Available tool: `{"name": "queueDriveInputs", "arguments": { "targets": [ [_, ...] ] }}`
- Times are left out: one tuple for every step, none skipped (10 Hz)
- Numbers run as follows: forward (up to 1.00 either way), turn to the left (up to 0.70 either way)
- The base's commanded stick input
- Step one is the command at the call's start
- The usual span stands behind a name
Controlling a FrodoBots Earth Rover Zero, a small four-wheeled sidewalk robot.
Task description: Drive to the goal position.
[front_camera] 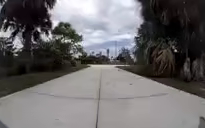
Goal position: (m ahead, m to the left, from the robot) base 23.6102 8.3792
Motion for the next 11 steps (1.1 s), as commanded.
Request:
{"name": "queueDriveInputs", "arguments": {
  "targets": [
    [0.85, 0.0],
    [0.85, 0.0],
    [0.85, 0.0],
    [0.85, 0.0],
    [0.85, 0.0],
    [0.85, 0.0],
    [0.85, 0.0],
    [0.85, 0.0],
    [0.85, 0.0],
    [0.85, 0.0],
    [0.85, 0.18]
  ]
}}
